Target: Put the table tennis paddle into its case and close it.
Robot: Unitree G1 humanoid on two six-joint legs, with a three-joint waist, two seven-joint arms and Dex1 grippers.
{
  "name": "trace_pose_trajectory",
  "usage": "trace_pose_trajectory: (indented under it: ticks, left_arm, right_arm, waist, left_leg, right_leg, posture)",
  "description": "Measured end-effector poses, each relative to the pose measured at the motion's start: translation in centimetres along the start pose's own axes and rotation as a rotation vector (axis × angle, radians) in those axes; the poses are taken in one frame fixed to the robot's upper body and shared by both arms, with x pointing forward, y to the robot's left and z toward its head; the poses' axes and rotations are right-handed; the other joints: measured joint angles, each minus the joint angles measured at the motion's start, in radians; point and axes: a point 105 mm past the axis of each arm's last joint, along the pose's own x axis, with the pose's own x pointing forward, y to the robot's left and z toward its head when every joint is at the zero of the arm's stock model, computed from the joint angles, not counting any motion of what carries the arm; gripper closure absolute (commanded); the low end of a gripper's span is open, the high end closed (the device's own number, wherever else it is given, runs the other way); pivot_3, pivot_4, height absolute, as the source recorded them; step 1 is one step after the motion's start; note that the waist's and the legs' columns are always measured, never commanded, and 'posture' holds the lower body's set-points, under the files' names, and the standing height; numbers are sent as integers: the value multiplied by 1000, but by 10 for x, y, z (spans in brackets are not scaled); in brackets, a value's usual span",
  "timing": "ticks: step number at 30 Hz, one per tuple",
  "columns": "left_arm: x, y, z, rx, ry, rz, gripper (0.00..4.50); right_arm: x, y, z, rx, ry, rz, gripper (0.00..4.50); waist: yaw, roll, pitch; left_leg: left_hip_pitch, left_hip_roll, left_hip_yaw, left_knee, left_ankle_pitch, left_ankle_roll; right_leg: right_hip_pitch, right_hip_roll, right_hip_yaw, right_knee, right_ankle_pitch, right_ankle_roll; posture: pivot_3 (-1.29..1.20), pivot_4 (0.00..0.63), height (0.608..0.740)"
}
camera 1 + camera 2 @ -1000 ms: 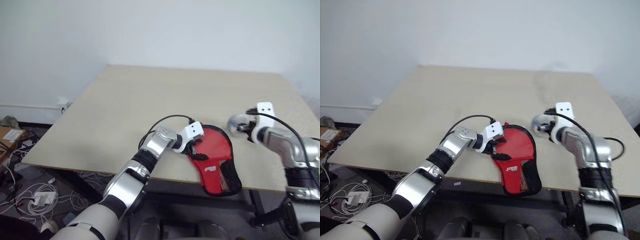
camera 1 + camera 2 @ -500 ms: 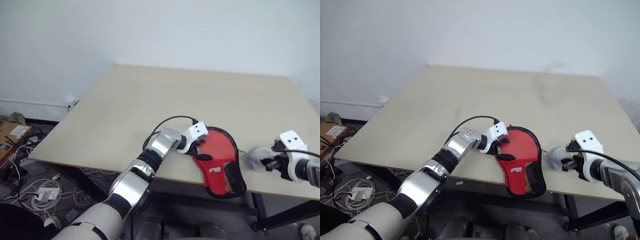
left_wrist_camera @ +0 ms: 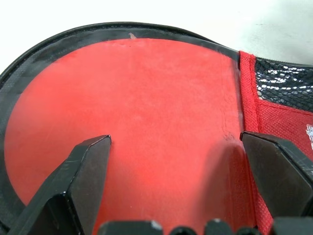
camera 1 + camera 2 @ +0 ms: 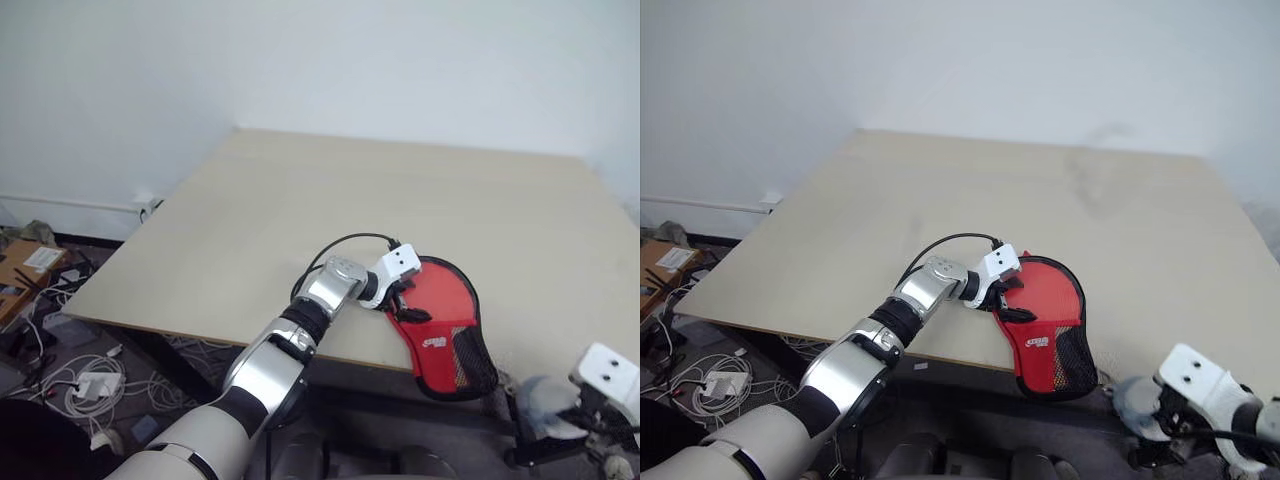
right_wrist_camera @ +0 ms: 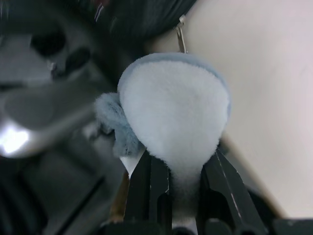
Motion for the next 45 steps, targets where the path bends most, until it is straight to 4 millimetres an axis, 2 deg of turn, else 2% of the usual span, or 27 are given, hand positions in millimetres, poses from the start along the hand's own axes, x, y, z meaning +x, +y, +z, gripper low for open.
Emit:
trace_pose_trajectory:
  ticks: [4, 9, 15, 19, 23, 27, 33, 34, 36, 41, 45]
  left_arm:
    - [3, -1, 2, -7, 3, -8, 0]
    - [4, -1, 3, -11, 4, -12, 0]
    - [4, -1, 2, -12, 8, -12, 0]
    - [3, 0, 2, -12, 13, -12, 0]
    - [4, 1, 3, -5, 16, -15, 0]
    - [5, 1, 5, 6, 24, -18, 0]
    - [7, 3, 7, 25, 43, -7, 0]
    - [7, 3, 8, 21, 43, -7, 0]
    - [7, 4, 9, 18, 41, -4, 0]
    - [2, 9, 8, 21, 31, 8, 0]
    - [-3, 15, 7, -18, 8, 24, 0]
  right_arm:
    - [-11, 10, 0, -25, -21, 28, 4356]
    - [-13, 31, -1, -45, -34, 88, 4357]
    - [2, 64, 4, -79, -93, 225, 4375]
    - [12, 70, 13, -88, -151, 238, 4427]
    - [19, 66, 30, -75, -235, 210, 4431]
    - [21, 55, 46, -27, -313, 144, 3085]
    - [22, 51, 46, 58, -320, 95, 1015]
    - [21, 50, 46, 73, -325, 85, 544]
    - [20, 48, 47, 85, -335, 63, 8]
    - [11, 25, 57, 219, -455, -100, 8]
    - [3, 0, 78, 344, -644, -255, 8]
  waist:
    - [3, -1, 0]
    - [4, -2, 0]
    - [3, -4, -1]
    - [3, -6, -1]
    - [3, -6, -1]
    - [3, -7, -1]
    - [3, -7, -1]
    - [3, -7, -1]
    - [3, -7, -1]
    - [1, -8, -1]
    - [-7, -7, 0]
  left_leg:
    - [0, -2, 0, 0, 0, 0]
    - [-1, -4, 2, 0, -1, 1]
    - [-1, -3, 2, 0, -1, 1]
    - [0, -3, 2, 0, -1, 1]
    - [-1, -3, 2, 0, -1, 1]
    - [-1, -3, 2, 0, -1, 1]
    - [-1, -3, 2, 0, -1, 1]
    - [-1, -3, 2, 0, -1, 1]
    - [-1, -3, 3, 0, -1, 1]
    - [-1, -3, 3, -1, -1, 1]
    - [-1, -3, 3, -1, -1, 1]
  right_leg:
    - [1, -4, -3, 0, -1, 1]
    - [3, -9, -6, -1, -2, 3]
    - [3, -10, -8, -1, -2, 3]
    - [3, -10, -8, -1, -2, 3]
    - [3, -10, -8, -1, -2, 3]
    - [4, -10, -9, -1, -2, 3]
    - [3, -10, -8, -1, -2, 3]
    - [3, -10, -8, -1, -2, 3]
    - [3, -10, -8, -1, -2, 3]
    - [2, -10, -8, -1, -2, 3]
    - [1, -10, -7, 0, -2, 3]
  posture:
    - [0, 0, 740]
    - [0, 0, 740]
    - [0, 0, 740]
    - [0, 0, 740]
    - [0, 0, 740]
    - [0, 0, 740]
    - [0, 0, 740]
    - [0, 0, 740]
    - [0, 0, 740]
    - [0, 0, 740]
    - [0, 0, 740]
